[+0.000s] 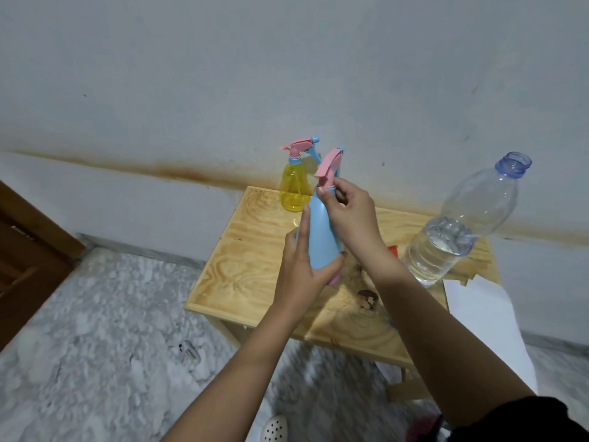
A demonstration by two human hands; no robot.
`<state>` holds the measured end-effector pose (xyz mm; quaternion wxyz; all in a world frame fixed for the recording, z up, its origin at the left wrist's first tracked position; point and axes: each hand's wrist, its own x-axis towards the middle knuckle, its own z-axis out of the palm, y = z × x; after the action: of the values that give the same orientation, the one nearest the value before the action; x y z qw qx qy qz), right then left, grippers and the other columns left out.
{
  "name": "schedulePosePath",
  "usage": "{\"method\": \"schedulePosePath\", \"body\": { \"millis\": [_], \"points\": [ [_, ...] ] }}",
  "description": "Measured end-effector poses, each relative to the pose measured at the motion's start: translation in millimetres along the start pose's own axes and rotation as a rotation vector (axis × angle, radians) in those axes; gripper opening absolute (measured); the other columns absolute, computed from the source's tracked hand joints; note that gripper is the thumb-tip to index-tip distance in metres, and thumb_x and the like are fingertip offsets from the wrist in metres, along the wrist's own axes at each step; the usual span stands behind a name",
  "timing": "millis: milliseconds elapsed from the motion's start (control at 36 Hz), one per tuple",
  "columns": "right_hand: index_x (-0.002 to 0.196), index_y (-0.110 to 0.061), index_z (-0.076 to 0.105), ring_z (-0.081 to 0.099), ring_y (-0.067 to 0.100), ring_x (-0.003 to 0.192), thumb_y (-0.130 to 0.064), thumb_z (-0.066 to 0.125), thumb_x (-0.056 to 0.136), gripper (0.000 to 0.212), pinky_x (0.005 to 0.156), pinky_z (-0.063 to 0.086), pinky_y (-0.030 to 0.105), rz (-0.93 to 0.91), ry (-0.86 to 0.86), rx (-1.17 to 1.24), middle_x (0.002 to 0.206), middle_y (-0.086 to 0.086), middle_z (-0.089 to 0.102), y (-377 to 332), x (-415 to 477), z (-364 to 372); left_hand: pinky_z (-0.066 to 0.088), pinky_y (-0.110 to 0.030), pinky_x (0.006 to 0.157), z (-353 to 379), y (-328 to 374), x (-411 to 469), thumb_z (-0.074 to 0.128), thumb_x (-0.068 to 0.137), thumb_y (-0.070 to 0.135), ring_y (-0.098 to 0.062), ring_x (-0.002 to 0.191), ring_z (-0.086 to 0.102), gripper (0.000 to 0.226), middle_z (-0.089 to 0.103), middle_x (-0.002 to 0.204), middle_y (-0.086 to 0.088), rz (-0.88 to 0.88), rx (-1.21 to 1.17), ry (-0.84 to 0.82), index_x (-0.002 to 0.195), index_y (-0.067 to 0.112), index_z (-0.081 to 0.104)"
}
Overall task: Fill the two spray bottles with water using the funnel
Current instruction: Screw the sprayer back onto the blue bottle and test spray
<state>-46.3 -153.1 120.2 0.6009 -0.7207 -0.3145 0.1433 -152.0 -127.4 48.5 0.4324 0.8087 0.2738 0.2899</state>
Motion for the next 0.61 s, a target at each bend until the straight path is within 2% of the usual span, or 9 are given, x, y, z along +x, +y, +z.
{"method": "schedulePosePath", "body": {
  "millis": [83, 139, 194, 250, 306, 389, 500, 556, 611],
  "points": [
    [0.097, -0.013, 0.068, 0.060, 0.005, 0.077, -0.018, 0.058, 0.091, 0.013, 0.064, 0.040, 0.007, -0.012, 0.046, -0.037, 0.084, -0.003, 0.066, -1, -7, 6, 0.052, -0.042, 0.082, 5, 1, -8, 0.058, 0.072, 0.060, -0.020, 0.111, 0.049, 0.096, 0.039, 0.129, -0.005, -0.012, 0.082, 0.076, 0.134, 0.065, -0.014],
    [0.098, -0.012, 0.069, 0.060, 0.009, 0.080, -0.018, 0.058, 0.091, 0.014, 0.069, 0.043, 0.013, -0.005, 0.063, -0.051, 0.084, -0.002, 0.066, -2, -10, 8, 0.052, -0.044, 0.081, 8, 0, -11, 0.064, 0.075, 0.053, -0.024, 0.110, 0.050, 0.102, 0.039, 0.130, -0.010, 0.001, 0.169, 0.120, 0.136, 0.061, -0.018],
    [0.098, -0.011, 0.069, 0.062, 0.013, 0.083, -0.017, 0.057, 0.091, 0.015, 0.072, 0.044, 0.022, 0.005, 0.077, -0.058, 0.083, -0.001, 0.065, -2, -13, 11, 0.052, -0.045, 0.080, 11, -1, -12, 0.069, 0.076, 0.043, -0.028, 0.109, 0.050, 0.108, 0.040, 0.130, -0.014, 0.006, 0.243, 0.149, 0.138, 0.057, -0.019],
    [0.098, -0.011, 0.069, 0.062, 0.015, 0.084, -0.017, 0.057, 0.091, 0.015, 0.072, 0.045, 0.023, 0.006, 0.092, -0.057, 0.082, 0.000, 0.065, -2, -16, 12, 0.052, -0.045, 0.079, 12, -3, -13, 0.071, 0.075, 0.041, -0.029, 0.108, 0.051, 0.108, 0.042, 0.129, -0.015, 0.010, 0.283, 0.165, 0.142, 0.051, -0.014],
    [0.098, -0.011, 0.069, 0.063, 0.017, 0.084, -0.018, 0.058, 0.091, 0.015, 0.073, 0.046, 0.027, 0.006, 0.076, -0.053, 0.083, 0.001, 0.065, 0, -16, 11, 0.052, -0.045, 0.078, 11, -4, -14, 0.067, 0.074, 0.049, -0.028, 0.108, 0.051, 0.103, 0.043, 0.127, -0.013, 0.001, 0.276, 0.167, 0.143, 0.050, -0.010],
    [0.090, -0.015, 0.067, 0.060, 0.014, 0.075, -0.017, 0.059, 0.090, 0.009, 0.067, 0.044, 0.028, 0.010, 0.014, -0.031, 0.080, 0.003, 0.066, 3, -13, 5, 0.052, -0.045, 0.079, 2, -7, -14, 0.058, 0.070, 0.064, -0.026, 0.109, 0.050, 0.098, 0.041, 0.124, -0.010, 0.018, 0.230, 0.119, 0.140, 0.058, -0.011],
    [0.088, -0.014, 0.066, 0.056, 0.011, 0.077, -0.011, 0.059, 0.090, 0.007, 0.073, 0.043, 0.028, -0.014, -0.111, 0.090, 0.081, 0.005, 0.064, 3, -10, -9, 0.047, -0.030, 0.090, -15, -13, -13, 0.065, 0.066, 0.065, -0.013, 0.112, 0.046, 0.102, 0.038, 0.126, 0.001, 0.037, 0.103, -0.033, 0.136, 0.064, -0.009],
    [0.089, -0.018, 0.066, 0.058, 0.010, 0.078, -0.010, 0.059, 0.091, 0.011, 0.075, 0.046, 0.029, -0.006, -0.169, 0.163, 0.082, 0.002, 0.065, 0, -11, -14, 0.040, -0.009, 0.085, -20, -14, -12, 0.074, 0.070, 0.054, 0.001, 0.106, 0.043, 0.105, 0.035, 0.127, 0.010, 0.031, 0.046, -0.079, 0.137, 0.063, -0.007],
    [0.088, -0.022, 0.065, 0.059, 0.011, 0.078, -0.011, 0.059, 0.091, 0.014, 0.075, 0.047, 0.030, 0.005, -0.194, 0.219, 0.084, 0.003, 0.065, -1, -12, -14, 0.034, 0.003, 0.077, -21, -14, -12, 0.077, 0.075, 0.042, 0.018, 0.099, 0.039, 0.104, 0.033, 0.127, 0.011, 0.034, 0.009, -0.083, 0.139, 0.058, -0.004]
  ]
}}
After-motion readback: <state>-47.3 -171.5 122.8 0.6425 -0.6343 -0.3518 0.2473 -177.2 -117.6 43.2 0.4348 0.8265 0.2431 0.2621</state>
